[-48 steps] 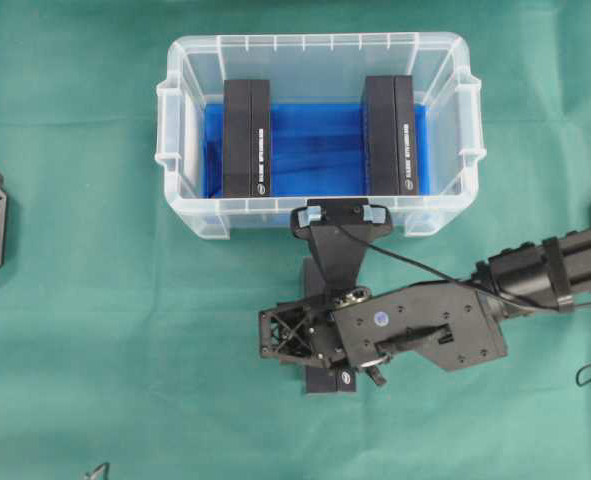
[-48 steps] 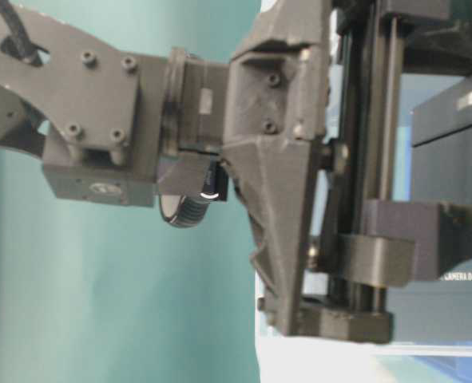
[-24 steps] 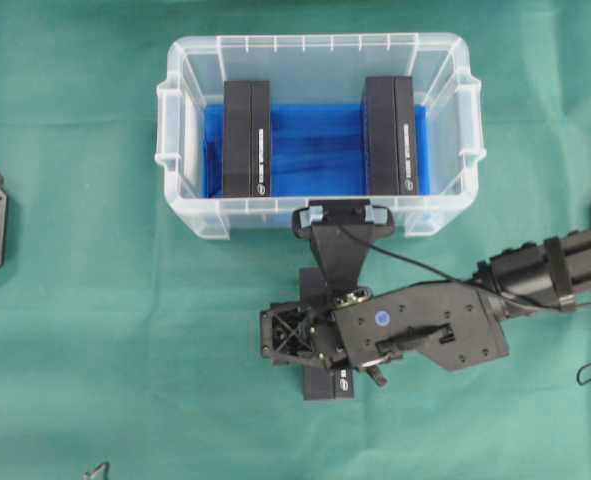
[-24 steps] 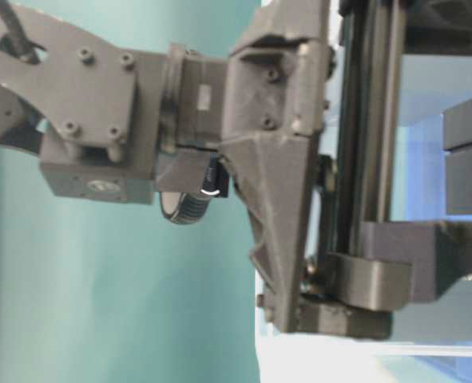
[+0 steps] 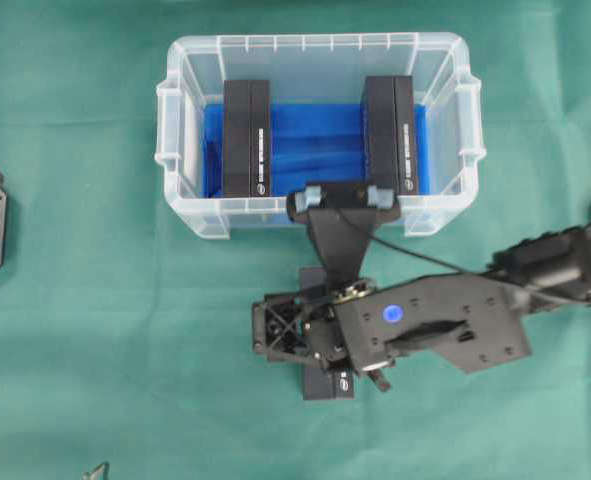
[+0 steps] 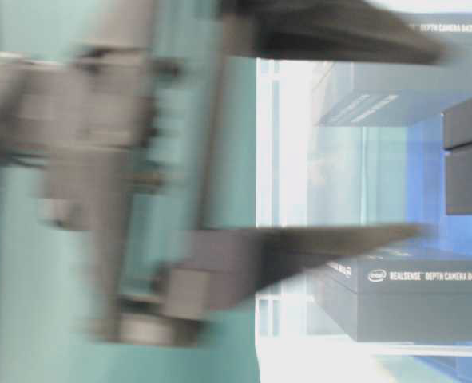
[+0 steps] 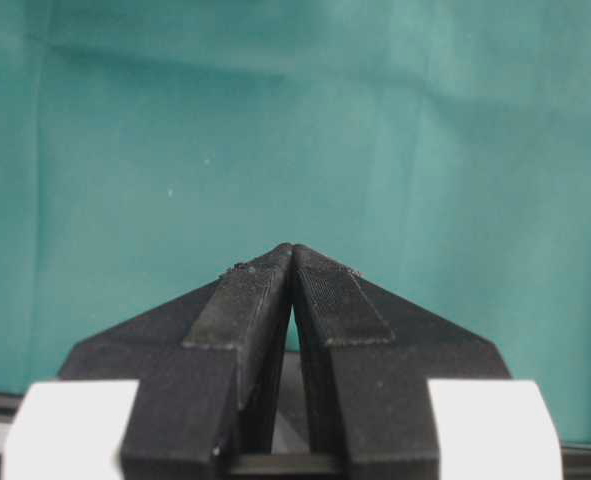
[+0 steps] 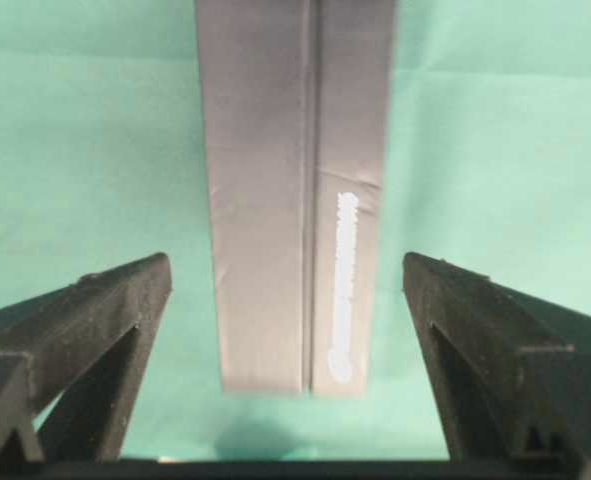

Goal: Take the box out of the case with the right arm.
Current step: 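Carry the box in front of the case and lower it onto the cloth, then open the right gripper and pull it away from the box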

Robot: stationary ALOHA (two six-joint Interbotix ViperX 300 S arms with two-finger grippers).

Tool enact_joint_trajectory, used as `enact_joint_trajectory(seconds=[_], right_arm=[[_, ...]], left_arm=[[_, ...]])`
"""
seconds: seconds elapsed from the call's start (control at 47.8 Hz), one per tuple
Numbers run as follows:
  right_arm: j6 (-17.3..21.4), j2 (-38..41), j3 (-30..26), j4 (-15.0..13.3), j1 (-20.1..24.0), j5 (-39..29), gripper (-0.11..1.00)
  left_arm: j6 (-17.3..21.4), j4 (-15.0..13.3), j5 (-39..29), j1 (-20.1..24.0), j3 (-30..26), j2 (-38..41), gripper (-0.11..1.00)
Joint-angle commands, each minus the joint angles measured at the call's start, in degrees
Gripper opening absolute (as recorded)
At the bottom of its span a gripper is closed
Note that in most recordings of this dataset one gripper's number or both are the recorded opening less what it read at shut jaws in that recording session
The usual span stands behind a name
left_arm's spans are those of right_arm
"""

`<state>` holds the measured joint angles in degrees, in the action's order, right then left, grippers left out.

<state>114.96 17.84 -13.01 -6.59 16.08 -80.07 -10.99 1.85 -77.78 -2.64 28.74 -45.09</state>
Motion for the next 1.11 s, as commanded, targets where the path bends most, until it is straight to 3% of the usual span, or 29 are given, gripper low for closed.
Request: enact_joint_trajectory(seconds=[0.0,0.335,0.481,0.879,1.088], right_arm=[[-0.79,-2.81,-3.87,-1.23,0.09,-4.66,0.92],[-2.37,-2.81,-4.22,-1.41,-0.44,-3.96,0.92],[-2.72,-4.04,-1.93,-0.88,0.26,-4.04,0.92],[0.53,-16.61,15.91,0.62,3.6,0.53,0.92],[4.83,-26.98,27.16,0.62,6.59,0.7,0.92]], left_arm=[[0.0,0.18,0.26,0.26,-0.97,0.26,0.02],[0.0,0.09,0.26,0.26,-0.97,0.26,0.02],[0.0,0.18,0.26,0.26,-1.05,0.26,0.02],[0.0,0.18,0.18,0.35,-1.05,0.26,0.02],[0.0,0.18,0.26,0.44,-0.97,0.18,0.02]])
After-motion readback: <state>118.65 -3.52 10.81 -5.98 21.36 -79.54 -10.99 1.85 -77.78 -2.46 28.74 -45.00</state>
